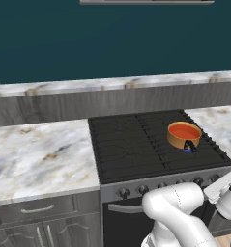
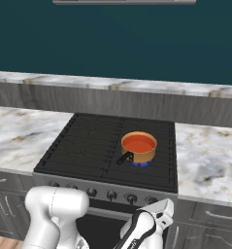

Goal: Wait until the marinara sauce is simmered to a deep red color and then turn off the stove.

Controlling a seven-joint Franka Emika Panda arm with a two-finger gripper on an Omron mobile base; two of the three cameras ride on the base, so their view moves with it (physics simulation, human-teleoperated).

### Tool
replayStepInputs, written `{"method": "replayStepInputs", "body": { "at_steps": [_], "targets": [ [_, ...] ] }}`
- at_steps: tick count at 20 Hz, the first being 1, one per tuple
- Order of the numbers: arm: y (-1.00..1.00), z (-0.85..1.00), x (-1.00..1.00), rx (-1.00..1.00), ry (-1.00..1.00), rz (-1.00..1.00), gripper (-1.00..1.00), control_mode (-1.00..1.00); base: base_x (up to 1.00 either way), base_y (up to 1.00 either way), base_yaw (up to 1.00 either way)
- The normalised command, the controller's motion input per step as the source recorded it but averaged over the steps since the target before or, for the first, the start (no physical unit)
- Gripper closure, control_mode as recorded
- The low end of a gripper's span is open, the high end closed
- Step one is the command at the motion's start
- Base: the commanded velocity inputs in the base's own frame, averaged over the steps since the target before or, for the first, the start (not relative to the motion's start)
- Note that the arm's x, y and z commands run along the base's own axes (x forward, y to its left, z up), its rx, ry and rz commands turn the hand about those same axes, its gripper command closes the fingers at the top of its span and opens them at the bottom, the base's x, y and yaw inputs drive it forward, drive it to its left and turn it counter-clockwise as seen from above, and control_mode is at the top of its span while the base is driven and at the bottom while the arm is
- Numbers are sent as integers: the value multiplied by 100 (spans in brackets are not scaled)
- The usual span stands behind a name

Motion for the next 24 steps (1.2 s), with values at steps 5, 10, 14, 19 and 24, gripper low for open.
{"method": "replayStepInputs", "body": {
  "at_steps": [5,10,14,19,24],
  "targets": [
    [0,0,0,0,0,0,100,-100,0,0,0],
    [0,0,0,0,0,0,100,-100,0,0,0],
    [0,0,0,0,0,0,100,-100,0,0,0],
    [0,0,0,0,0,0,100,-100,0,0,0],
    [0,0,0,0,0,0,100,-100,0,0,0]
  ]
}}
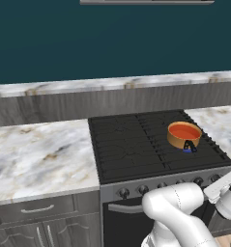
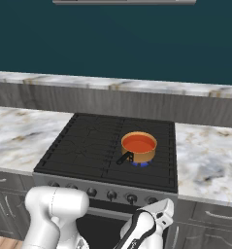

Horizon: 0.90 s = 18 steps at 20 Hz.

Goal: Wait until the marinara sauce is simmered to a deep red color and then turn off the stove.

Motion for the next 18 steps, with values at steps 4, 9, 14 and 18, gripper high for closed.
{"method": "replayStepInputs", "body": {
  "at_steps": [4,9,14,18],
  "targets": [
    [0,0,0,0,0,0,100,-100,0,0,0],
    [0,0,0,0,0,0,100,-100,0,0,0],
    [0,0,0,0,0,0,100,-100,0,0,0],
    [0,0,0,0,0,0,100,-100,0,0,0]
  ]
}}
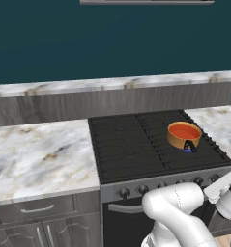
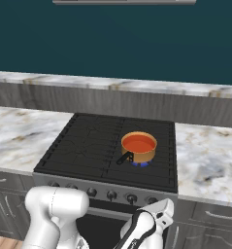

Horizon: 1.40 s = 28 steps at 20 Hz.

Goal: Wait until the marinara sauce is simmered to a deep red color and then turn off the stove.

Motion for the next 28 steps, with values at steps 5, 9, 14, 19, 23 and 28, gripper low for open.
{"method": "replayStepInputs", "body": {
  "at_steps": [5,9,14,19,23,28],
  "targets": [
    [0,0,0,0,0,0,100,-100,0,0,0],
    [0,0,0,0,0,0,100,-100,0,0,0],
    [0,0,0,0,0,0,100,-100,0,0,0],
    [0,0,0,0,0,0,100,-100,0,0,0],
    [0,0,0,0,0,0,100,-100,0,0,0],
    [0,0,0,0,0,0,100,-100,0,0,0]
  ]
}}
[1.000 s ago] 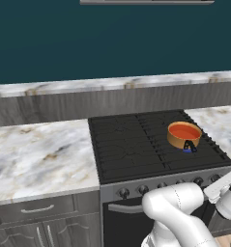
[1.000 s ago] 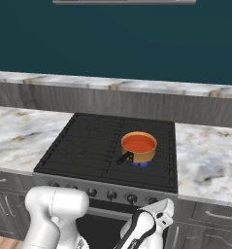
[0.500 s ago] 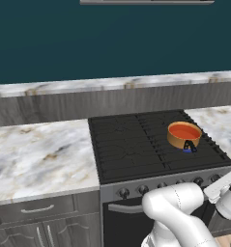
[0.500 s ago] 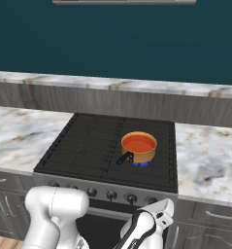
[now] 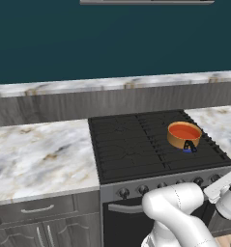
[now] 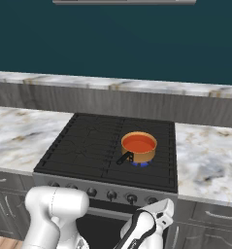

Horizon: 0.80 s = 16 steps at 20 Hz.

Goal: Wait until the marinara sauce is simmered to a deep red color and then turn off the stove.

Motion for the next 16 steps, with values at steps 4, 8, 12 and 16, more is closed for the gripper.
{"method": "replayStepInputs", "body": {
  "at_steps": [4,8,12,16],
  "targets": [
    [0,0,0,0,0,0,100,-100,0,0,0],
    [0,0,0,0,0,0,100,-100,0,0,0],
    [0,0,0,0,0,0,100,-100,0,0,0],
    [0,0,0,0,0,0,100,-100,0,0,0]
  ]
}}
